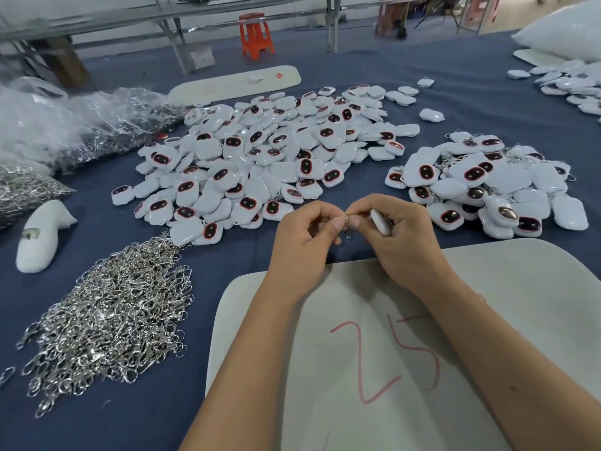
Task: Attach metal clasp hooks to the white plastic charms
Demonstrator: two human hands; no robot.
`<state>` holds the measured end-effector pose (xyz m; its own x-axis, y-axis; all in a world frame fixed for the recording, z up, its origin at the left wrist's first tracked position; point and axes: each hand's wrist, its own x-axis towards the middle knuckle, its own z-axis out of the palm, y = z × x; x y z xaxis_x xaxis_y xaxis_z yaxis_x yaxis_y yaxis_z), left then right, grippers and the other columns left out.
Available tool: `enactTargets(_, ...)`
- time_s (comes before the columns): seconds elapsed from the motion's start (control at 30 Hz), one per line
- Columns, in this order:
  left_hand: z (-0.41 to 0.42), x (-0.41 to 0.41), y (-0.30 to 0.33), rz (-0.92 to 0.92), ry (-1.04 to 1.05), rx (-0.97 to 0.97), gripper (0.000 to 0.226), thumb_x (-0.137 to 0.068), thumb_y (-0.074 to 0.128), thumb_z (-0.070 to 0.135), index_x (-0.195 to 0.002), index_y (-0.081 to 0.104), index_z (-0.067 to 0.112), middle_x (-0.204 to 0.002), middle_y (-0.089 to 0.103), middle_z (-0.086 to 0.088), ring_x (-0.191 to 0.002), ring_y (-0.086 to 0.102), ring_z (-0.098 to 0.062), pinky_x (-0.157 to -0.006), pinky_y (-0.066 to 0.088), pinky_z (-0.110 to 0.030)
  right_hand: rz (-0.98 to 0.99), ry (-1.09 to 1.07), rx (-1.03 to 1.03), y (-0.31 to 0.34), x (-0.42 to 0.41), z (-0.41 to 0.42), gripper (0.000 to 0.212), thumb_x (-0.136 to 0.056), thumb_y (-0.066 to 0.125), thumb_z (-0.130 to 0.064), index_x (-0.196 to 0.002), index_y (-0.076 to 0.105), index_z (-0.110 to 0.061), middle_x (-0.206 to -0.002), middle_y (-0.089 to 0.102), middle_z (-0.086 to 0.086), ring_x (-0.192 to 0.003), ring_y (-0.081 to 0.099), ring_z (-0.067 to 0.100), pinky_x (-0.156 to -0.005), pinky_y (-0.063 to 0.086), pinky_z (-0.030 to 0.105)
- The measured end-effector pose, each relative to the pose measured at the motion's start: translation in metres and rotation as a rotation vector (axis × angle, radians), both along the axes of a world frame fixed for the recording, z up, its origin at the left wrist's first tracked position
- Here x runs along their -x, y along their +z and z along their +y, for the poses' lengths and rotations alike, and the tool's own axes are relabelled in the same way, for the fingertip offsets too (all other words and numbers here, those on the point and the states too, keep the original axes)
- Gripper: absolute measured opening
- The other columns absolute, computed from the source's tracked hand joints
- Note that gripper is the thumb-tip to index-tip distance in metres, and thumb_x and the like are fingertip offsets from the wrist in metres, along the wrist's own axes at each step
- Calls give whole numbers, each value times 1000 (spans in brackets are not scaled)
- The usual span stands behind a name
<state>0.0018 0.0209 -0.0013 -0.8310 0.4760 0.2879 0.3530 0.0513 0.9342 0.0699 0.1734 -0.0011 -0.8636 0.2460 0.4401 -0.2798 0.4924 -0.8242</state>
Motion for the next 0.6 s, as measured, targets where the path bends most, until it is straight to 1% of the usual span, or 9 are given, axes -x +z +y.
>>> enactTargets(0.1, 0, -1, 0, 6, 7, 11, 14, -99, 58, 1, -90, 68, 4, -81, 69, 4, -66, 58, -8, -70, 49, -20, 13, -2, -10, 0, 0, 0, 13, -96, 71, -1, -91, 75, -13, -84, 73, -4, -83, 67, 20, -78, 54, 31)
enactTargets(0.17, 2, -3, 0, 32, 24, 28, 16, -100, 56, 1, -89, 66, 7, -79, 67, 6, -66, 58, -6, -70, 47, -19, 35, -11, -27, 0, 0, -1, 13, -95, 71, 0, -91, 75, -12, -84, 73, -4, -83, 67, 20, -78, 54, 31)
enactTargets(0.27, 7, -7, 0, 98, 72, 44, 18, -101, 53, 2, -89, 64, 10, -77, 65, 6, -67, 56, -6, -69, 46, -22, 90, -43, -54, 1, -1, -3, 13, -95, 70, 3, -91, 75, -9, -85, 74, 0, -83, 68, 20, -78, 54, 32)
enactTargets(0.37, 12, -11, 0, 165, 116, 44, 17, -102, 53, 4, -88, 63, 11, -72, 60, 10, -66, 54, -6, -66, 41, -18, 153, -84, -111, 3, -2, -3, 13, -94, 69, 5, -92, 74, -6, -86, 73, 1, -82, 68, 19, -75, 53, 30)
enactTargets(0.47, 11, -12, 0, 255, 131, 63, 16, -100, 53, 3, -88, 62, 11, -75, 58, 12, -70, 53, -8, -67, 39, -15, 207, -100, -183, 4, -3, -4, 13, -94, 68, 7, -89, 73, -4, -83, 71, 1, -78, 64, 15, -72, 50, 28)
enactTargets(0.53, 9, -10, -1, 303, 147, 86, 16, -99, 53, 2, -88, 61, 10, -78, 59, 10, -72, 53, -9, -68, 38, -16, 229, -111, -251, 3, -2, -4, 13, -95, 68, 7, -87, 73, -4, -82, 68, 1, -76, 62, 17, -69, 49, 30)
enactTargets(0.6, 11, -11, -1, 311, 181, 78, 16, -98, 54, 0, -87, 61, 9, -78, 59, 9, -72, 52, -9, -68, 37, -15, 239, -120, -279, 3, -1, -4, 13, -96, 68, 4, -87, 72, -4, -82, 68, 2, -75, 61, 20, -68, 48, 34)
